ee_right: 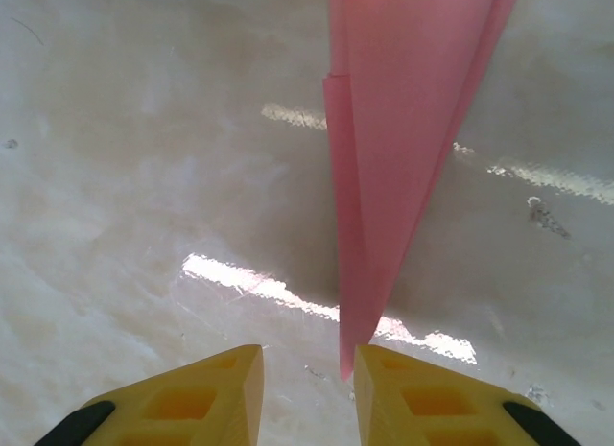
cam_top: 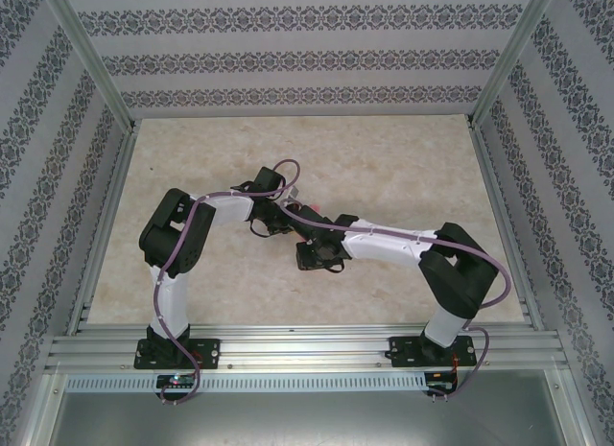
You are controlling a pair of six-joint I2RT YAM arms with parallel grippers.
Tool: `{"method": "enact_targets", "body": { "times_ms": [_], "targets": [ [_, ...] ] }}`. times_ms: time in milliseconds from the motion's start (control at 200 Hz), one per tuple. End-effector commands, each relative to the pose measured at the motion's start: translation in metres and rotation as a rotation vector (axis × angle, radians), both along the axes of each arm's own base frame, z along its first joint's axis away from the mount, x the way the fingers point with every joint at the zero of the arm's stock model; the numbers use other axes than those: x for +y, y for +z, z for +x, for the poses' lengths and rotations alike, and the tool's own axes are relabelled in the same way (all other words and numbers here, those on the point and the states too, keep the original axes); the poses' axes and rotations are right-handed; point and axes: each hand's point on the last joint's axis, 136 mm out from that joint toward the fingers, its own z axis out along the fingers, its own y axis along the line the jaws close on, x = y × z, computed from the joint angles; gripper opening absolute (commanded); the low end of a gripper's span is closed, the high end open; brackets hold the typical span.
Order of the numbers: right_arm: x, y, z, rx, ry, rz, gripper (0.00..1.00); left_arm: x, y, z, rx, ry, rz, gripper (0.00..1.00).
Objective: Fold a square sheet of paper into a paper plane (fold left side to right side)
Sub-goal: Fold the wing for the fifth time at the center of the table.
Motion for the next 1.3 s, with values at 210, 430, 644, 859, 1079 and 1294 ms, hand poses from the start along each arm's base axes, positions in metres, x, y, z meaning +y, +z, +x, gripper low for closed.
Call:
{"method": "enact_targets", "body": {
  "times_ms": [210,430,644,859,1079,1294],
  "targets": [
    [-0.004,0.002,0.011,-0.035,-0.039,-0.067,0.28,0.007,-0.011,-0.003,0.027,-0.013,0.022,0.01],
    [-0.008,0.003,0.011,-0.046,-0.050,-0.082,0.29,0.007,-0.011,-0.002,0.025,-0.012,0.025,0.01],
    [-0.003,-0.006,0.011,-0.021,-0.031,-0.103,0.28,0.007,-0.010,-0.002,0.025,-0.014,0.023,0.01],
    [-0.003,-0.010,0.013,-0.013,-0.032,-0.121,0.25,0.007,-0.010,-0.002,0.025,-0.018,0.023,0.01],
    [-0.003,-0.012,0.012,-0.002,-0.031,-0.137,0.21,0.006,-0.010,-0.001,0.025,-0.018,0.020,0.01],
    [-0.004,-0.017,0.012,0.010,-0.030,-0.151,0.19,0.006,-0.010,0.000,0.023,-0.022,0.020,0.01]
  ]
}}
